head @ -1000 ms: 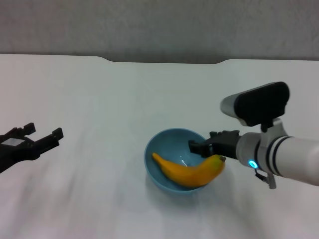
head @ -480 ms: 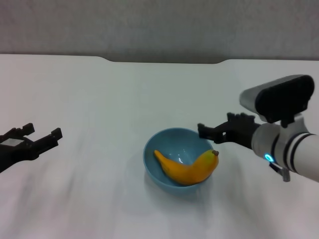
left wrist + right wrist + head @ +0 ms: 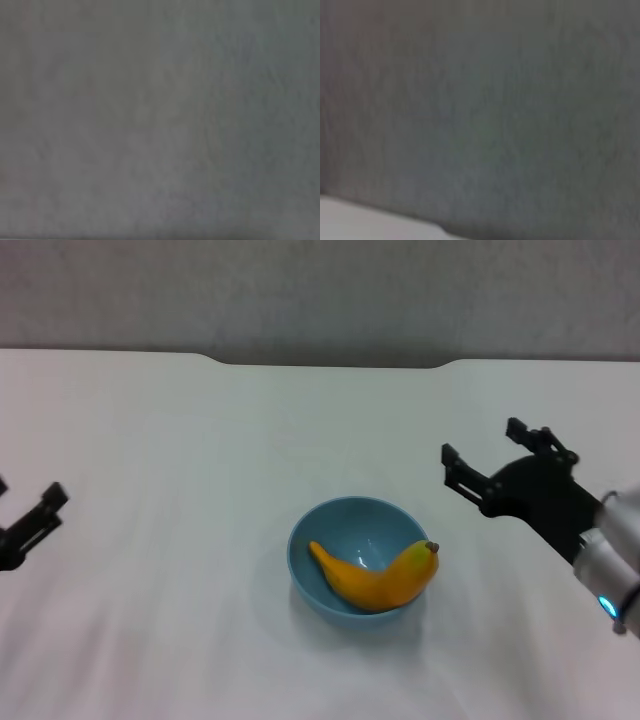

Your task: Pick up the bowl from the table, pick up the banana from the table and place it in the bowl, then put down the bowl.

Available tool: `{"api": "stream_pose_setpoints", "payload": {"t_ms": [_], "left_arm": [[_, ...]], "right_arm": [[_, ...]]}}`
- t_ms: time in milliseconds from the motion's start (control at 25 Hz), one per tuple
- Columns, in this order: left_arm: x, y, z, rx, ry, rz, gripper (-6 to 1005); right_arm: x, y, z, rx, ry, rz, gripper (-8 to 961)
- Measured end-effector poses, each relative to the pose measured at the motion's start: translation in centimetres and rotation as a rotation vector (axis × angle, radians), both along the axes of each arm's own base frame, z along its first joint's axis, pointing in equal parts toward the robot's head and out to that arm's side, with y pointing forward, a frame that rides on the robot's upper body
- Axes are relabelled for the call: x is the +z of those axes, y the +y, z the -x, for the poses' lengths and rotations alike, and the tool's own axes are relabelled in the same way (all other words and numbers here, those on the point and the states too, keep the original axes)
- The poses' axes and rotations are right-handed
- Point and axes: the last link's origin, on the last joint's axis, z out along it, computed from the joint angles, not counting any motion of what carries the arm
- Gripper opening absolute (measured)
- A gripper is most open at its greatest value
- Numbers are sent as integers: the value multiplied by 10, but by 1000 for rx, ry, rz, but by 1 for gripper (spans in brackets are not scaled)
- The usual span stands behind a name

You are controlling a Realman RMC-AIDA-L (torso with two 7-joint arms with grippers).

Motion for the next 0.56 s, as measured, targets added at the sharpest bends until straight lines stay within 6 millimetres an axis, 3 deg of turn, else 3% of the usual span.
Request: {"api": "stream_pose_setpoints", "payload": {"t_ms": [200,560], "left_arm": [[-16,-7,4,-24,-25,-72,908],[-35,1,5,3,17,-81,908]], "right_arm": [[6,-19,-33,80,127,-61,906],[17,-25,-75,49,195,-93,905]]}}
